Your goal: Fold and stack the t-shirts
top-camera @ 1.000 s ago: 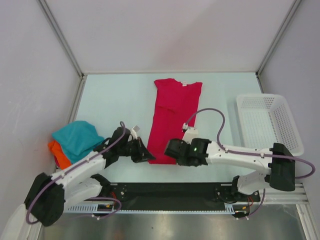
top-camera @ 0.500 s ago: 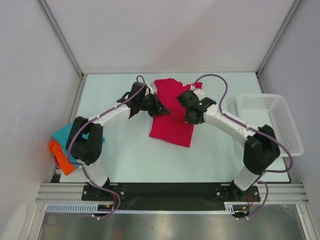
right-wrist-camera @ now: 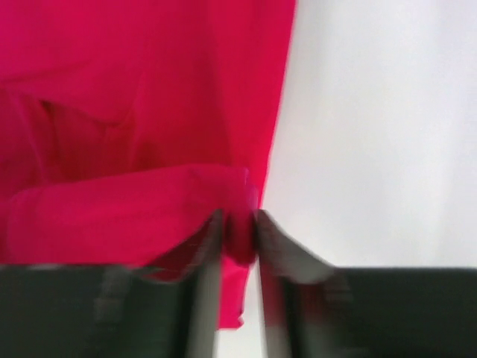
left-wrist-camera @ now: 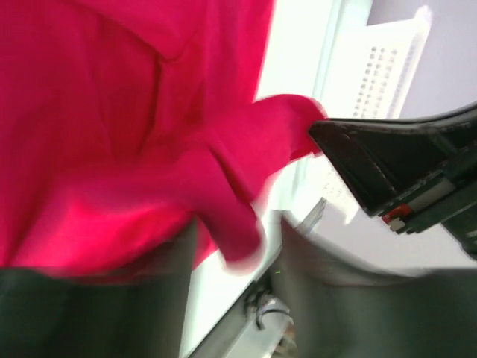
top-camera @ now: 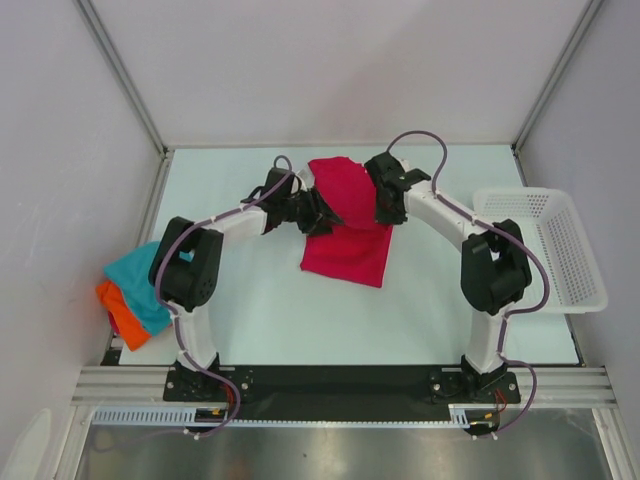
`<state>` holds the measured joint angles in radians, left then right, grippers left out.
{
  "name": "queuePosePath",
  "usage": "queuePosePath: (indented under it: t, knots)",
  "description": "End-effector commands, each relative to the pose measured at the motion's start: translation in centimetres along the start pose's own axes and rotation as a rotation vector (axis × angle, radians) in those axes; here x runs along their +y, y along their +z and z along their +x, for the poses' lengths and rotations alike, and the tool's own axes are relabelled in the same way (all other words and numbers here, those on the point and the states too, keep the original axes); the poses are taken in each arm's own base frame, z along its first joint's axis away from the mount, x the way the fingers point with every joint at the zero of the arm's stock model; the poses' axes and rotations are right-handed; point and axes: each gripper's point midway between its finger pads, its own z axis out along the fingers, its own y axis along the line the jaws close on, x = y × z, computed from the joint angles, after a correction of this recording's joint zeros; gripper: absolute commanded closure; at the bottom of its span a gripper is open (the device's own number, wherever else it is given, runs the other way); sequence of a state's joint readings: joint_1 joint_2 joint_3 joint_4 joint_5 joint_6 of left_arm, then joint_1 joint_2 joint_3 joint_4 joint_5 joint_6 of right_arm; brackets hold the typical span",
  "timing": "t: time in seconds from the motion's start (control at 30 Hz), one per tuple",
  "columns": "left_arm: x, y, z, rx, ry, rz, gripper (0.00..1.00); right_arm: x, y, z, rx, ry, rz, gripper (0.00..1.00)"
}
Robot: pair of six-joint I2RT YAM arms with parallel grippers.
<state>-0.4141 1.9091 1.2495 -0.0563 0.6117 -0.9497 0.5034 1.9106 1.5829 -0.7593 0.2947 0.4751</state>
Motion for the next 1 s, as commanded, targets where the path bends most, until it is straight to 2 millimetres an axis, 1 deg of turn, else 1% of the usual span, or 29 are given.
queuePosePath:
  t: [0.0,0.03,0.07,0.1,0.13,0.17,0.23,0.27,0.33,0.37,0.4,0.43,0.47,0.5,0.57,0.6,0.63,0.67,0.7,0.73,0.77,0.8,0.83,0.87,0.9,0.93,0.97]
  knots:
    - [-2.0,-0.5,-1.6,-0.021,0.013,0.065,0.23,-1.3,-0.1,-2.9,-0.057,-0.015,-0.009,0.62]
    - [-1.8,-0.5,-1.6,-0.028,0.021,0.055,0.18,-1.4,-0.3,-3.1,-0.060,-0.022,-0.009,0.57]
    - [-1.8,-0.6,-1.7,-0.035,0.023,0.048,0.07,-1.6,-0.3,-3.3,-0.062,-0.025,-0.007,0.55]
    - [-2.0,-0.9,-1.7,-0.039,0.029,0.047,0.06,-1.7,-0.3,-3.3,-0.061,-0.028,-0.006,0.55]
    - [-1.8,-1.0,-1.7,-0.045,0.028,0.042,0.05,-1.9,-0.4,-3.2,-0.058,-0.032,-0.003,0.54]
    - [-2.3,-1.3,-1.8,-0.054,0.038,0.048,0.05,-2.1,-0.5,-3.1,-0.058,-0.034,0.000,0.54]
    - [-2.4,-1.5,-1.8,-0.059,0.042,0.047,0.05,-2.2,-0.8,-3.0,-0.062,-0.031,-0.003,0.53]
    - [-2.8,-1.9,-1.8,-0.066,0.050,0.052,0.05,-2.2,-1.3,-2.8,-0.064,-0.029,-0.012,0.53]
    - [-2.6,-2.1,-1.5,-0.068,0.055,0.049,0.05,-1.8,-2.1,-2.6,-0.083,-0.024,-0.034,0.53]
    - [-2.7,-2.3,-1.4,-0.072,0.059,0.049,0.05,-1.5,-2.1,-1.8,-0.073,-0.032,-0.039,0.53]
    - [-2.2,-2.3,-1.0,-0.066,0.054,0.040,0.05,-1.2,-3.0,-1.8,-0.088,-0.028,-0.052,0.53]
    - [-2.0,-2.4,-0.8,-0.066,0.056,0.039,0.05,-1.1,-3.2,-1.4,-0.086,-0.028,-0.055,0.53]
    - [-2.0,-2.6,-0.5,-0.065,0.058,0.040,0.05,-0.7,-3.3,-0.1,-0.070,-0.035,-0.061,0.53]
    - [-0.9,-2.5,0.3,-0.050,0.055,0.023,0.05,-0.3,-4.0,0.0,-0.083,-0.033,-0.077,0.53]
    - [-0.3,-3.0,1.0,-0.056,0.065,0.008,0.05,0.2,-4.7,1.5,-0.073,-0.029,-0.085,0.53]
    - [1.3,-3.1,2.0,-0.044,0.054,-0.021,0.05,0.7,-4.5,3.5,-0.052,-0.050,-0.090,0.53]
    - [2.0,-3.3,2.5,-0.043,0.051,-0.032,0.05,0.9,-5.3,4.0,-0.064,-0.046,-0.105,0.53]
    - [2.0,-3.9,2.9,-0.050,0.056,-0.033,0.05,1.1,-5.5,4.8,-0.057,-0.044,-0.112,0.53]
    - [3.7,-4.0,4.1,-0.041,0.035,-0.062,0.05,2.0,-5.8,6.0,-0.055,-0.041,-0.132,0.53]
    - [4.1,-4.3,4.5,-0.045,0.035,-0.065,0.05,1.8,-5.8,7.2,-0.040,-0.041,-0.131,0.53]
    - [4.1,-4.8,4.9,-0.054,0.039,-0.064,0.05,2.1,-6.0,8.0,-0.034,-0.043,-0.137,0.53]
    - [5.4,-4.9,6.0,-0.045,0.027,-0.091,0.05,2.3,-6.1,8.7,-0.029,-0.033,-0.139,0.53]
    - [5.3,-5.4,6.3,-0.053,0.033,-0.089,0.05,2.6,-6.2,10.0,-0.022,-0.055,-0.140,0.52]
    - [5.8,-5.6,6.7,-0.053,0.030,-0.100,0.05,2.6,-6.1,10.6,-0.013,-0.059,-0.135,0.52]
    - [6.8,-5.7,7.3,-0.054,0.020,-0.124,0.05,2.8,-6.2,11.0,-0.012,-0.055,-0.134,0.52]
    - [6.7,-6.1,7.6,-0.061,0.028,-0.121,0.06,2.7,-6.0,11.9,-0.007,-0.074,-0.119,0.52]
    - [7.4,-6.2,7.9,-0.062,0.022,-0.135,0.06,2.6,-5.8,12.3,-0.004,-0.082,-0.108,0.52]
